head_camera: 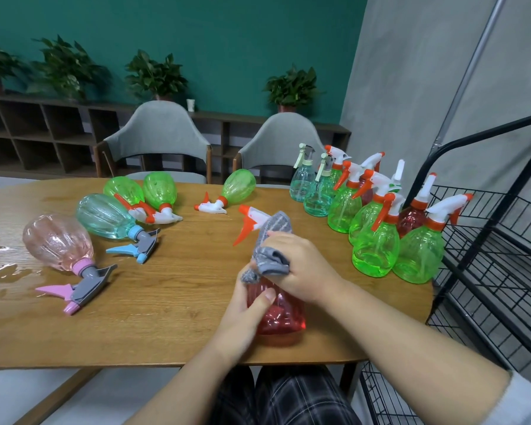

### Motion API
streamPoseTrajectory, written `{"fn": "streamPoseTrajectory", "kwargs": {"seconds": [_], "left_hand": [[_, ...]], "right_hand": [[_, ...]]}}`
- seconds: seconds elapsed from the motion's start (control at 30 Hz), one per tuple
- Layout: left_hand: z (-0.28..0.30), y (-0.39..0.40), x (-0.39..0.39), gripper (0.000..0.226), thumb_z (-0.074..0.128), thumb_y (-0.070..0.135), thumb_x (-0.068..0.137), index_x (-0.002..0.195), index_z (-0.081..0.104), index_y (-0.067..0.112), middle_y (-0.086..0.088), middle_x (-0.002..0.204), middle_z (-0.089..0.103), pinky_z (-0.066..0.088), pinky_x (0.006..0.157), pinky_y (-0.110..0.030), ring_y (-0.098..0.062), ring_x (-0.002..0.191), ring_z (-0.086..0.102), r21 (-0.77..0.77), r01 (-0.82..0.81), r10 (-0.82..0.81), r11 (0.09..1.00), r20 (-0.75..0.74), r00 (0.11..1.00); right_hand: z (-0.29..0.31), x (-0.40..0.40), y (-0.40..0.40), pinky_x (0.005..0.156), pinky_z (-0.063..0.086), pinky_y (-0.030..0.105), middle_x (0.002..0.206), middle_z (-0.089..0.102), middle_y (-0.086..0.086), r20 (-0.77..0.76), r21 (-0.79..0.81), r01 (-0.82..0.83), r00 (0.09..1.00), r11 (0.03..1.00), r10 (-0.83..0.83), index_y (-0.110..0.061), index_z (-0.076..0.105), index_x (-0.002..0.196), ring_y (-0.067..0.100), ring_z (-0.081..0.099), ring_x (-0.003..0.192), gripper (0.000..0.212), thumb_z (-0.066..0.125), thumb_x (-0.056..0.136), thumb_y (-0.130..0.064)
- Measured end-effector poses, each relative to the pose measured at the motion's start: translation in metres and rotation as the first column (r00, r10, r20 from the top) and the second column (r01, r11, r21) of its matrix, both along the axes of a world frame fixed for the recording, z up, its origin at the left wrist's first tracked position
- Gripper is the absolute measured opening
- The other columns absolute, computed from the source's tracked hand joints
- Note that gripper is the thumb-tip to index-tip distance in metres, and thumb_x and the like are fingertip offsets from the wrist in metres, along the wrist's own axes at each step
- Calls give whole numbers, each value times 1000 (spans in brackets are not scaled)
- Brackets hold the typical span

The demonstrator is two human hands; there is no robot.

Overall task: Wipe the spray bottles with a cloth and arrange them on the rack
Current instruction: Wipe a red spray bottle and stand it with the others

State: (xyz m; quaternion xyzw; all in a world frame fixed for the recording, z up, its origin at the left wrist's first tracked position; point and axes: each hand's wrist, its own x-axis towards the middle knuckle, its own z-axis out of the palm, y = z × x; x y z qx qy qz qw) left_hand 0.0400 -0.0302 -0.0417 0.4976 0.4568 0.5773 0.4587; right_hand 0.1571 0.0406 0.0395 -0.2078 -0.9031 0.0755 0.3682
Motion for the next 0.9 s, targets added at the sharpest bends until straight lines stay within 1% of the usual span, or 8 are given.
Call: {"fn": "streamPoseTrajectory", "kwargs": {"seconds": [0.17, 0.27, 0.37, 0.43, 0.5, 0.63, 0.77, 0.9], "left_hand": [[0, 0, 1, 69, 63, 54, 64, 127, 46, 32, 29, 116, 64, 40, 86, -4, 15, 109, 55, 19, 21, -21, 1000, -30, 999], [1, -2, 2, 75, 64, 53, 65, 133, 42, 31, 24, 120, 64, 43, 87, -7, 10, 112, 57, 46, 34, -34, 998, -6, 999], [2, -3, 0, 78, 67, 52, 64, 134, 43, 28, 9, 127, 60, 48, 85, -13, 4, 110, 60, 65, 10, -11, 998, 16, 1000], [3, -4, 0, 81, 70, 51, 65, 138, 41, 29, 4, 132, 57, 51, 90, -21, -3, 115, 60, 74, -4, 3, 997, 18, 1000], [1, -3, -1, 82, 71, 50, 66, 139, 41, 31, 6, 136, 55, 50, 96, -25, -4, 119, 58, 82, -7, 6, 997, 10, 1000], [2, -4, 0, 81, 72, 46, 67, 140, 41, 32, 15, 136, 56, 47, 91, -15, 1, 121, 56, 118, 32, -31, 993, -8, 999], [2, -6, 2, 83, 71, 45, 69, 143, 36, 36, 30, 131, 55, 45, 94, -14, 3, 123, 53, 122, 78, -76, 990, -18, 997], [3, -2, 4, 82, 76, 41, 79, 140, 21, 51, 16, 138, 48, 43, 92, -9, 13, 116, 53, 85, 29, -30, 996, 16, 999]], "right_hand": [[-26, 23, -2, 112, 31, 25, 116, 69, -1, -87, -128, 21, 996, 992, -32, -13, 69, 113, 6, 58, 116, 32, 70, 81, -15], [-35, 19, -15, 105, 38, 21, 117, 67, -6, -291, -262, 36, 950, 964, -115, -17, 69, 113, 2, 57, 117, 32, 67, 81, -13], [-39, 9, -25, 91, 48, 20, 101, 71, -10, -501, -513, 23, 803, 858, -321, -25, 69, 98, 5, 65, 101, 15, 67, 85, -18], [-41, 5, -24, 79, 51, 26, 84, 70, -7, -469, -649, 72, 746, 757, -472, -22, 68, 84, 11, 66, 85, 5, 67, 89, -24], [-39, 6, -20, 74, 51, 30, 79, 70, -2, -329, -699, 180, 778, 692, -535, -17, 66, 80, 13, 65, 78, 16, 67, 87, -32], [-20, 12, -11, 73, 53, 28, 81, 73, 2, -135, -804, 151, 896, 576, -423, -14, 69, 82, 15, 69, 78, 24, 68, 85, -39], [-8, 11, -6, 81, 57, 41, 82, 74, 7, -166, -897, 15, 915, 443, -368, -20, 72, 78, 26, 71, 82, 12, 75, 78, -31], [0, 9, -1, 70, 52, 19, 71, 69, -9, -253, -796, 62, 870, 602, -424, -24, 67, 75, 6, 65, 68, 11, 73, 80, -17]]}}
